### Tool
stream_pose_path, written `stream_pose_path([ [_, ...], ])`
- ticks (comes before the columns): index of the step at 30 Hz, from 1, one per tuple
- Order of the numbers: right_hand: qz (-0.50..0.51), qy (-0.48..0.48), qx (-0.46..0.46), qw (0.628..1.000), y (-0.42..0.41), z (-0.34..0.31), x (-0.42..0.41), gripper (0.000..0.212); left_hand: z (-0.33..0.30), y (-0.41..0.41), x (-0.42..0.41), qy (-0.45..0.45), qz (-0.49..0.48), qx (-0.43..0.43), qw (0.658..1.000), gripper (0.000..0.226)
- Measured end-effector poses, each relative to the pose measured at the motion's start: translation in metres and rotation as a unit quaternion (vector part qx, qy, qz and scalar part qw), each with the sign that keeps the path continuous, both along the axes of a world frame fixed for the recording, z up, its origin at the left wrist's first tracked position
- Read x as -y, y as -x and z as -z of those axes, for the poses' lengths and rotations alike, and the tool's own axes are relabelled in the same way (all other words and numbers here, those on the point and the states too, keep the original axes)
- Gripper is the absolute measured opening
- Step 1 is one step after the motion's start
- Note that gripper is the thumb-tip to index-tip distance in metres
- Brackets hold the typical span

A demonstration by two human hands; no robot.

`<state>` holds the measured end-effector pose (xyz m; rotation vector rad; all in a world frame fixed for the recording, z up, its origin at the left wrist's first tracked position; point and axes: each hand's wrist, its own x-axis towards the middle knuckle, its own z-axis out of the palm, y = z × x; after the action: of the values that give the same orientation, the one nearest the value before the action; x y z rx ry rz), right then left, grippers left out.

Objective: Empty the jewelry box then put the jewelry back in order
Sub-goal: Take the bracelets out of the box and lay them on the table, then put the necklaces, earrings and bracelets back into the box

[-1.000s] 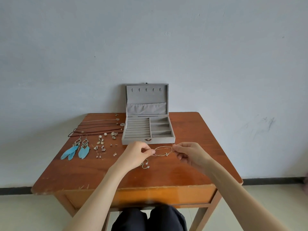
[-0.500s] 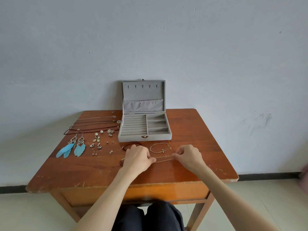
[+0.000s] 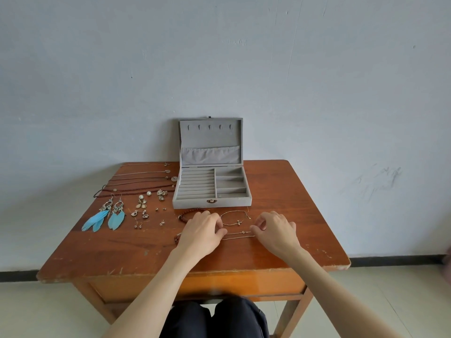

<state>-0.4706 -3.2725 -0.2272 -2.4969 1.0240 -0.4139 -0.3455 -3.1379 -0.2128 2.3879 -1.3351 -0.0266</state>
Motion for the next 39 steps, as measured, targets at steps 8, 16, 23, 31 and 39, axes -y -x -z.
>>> stream_pose_path([
  [8,-0.107,0.073,0.025,0.991,-0.024,-0.028,-0.009,0.025,-0.025,-0.034,-0.029,0.037,0.028,0.082,0.996,0.029],
  [16,-0.202,0.134,0.024,0.97,-0.094,-0.067,-0.035,0.032,-0.054,-0.098,-0.072,0.03,-0.03,0.167,0.985,0.029],
  [23,-0.242,0.168,-0.02,0.955,-0.169,-0.079,-0.044,0.035,-0.058,-0.168,-0.091,0.005,-0.063,0.165,0.984,0.029],
  [31,-0.266,0.134,-0.054,0.953,-0.262,-0.064,-0.044,0.032,-0.037,-0.254,-0.083,-0.055,-0.075,0.126,0.988,0.036],
  [39,-0.266,0.12,-0.096,0.952,-0.352,-0.043,-0.027,0.037,-0.012,-0.338,-0.035,-0.069,-0.073,0.154,0.983,0.035],
])
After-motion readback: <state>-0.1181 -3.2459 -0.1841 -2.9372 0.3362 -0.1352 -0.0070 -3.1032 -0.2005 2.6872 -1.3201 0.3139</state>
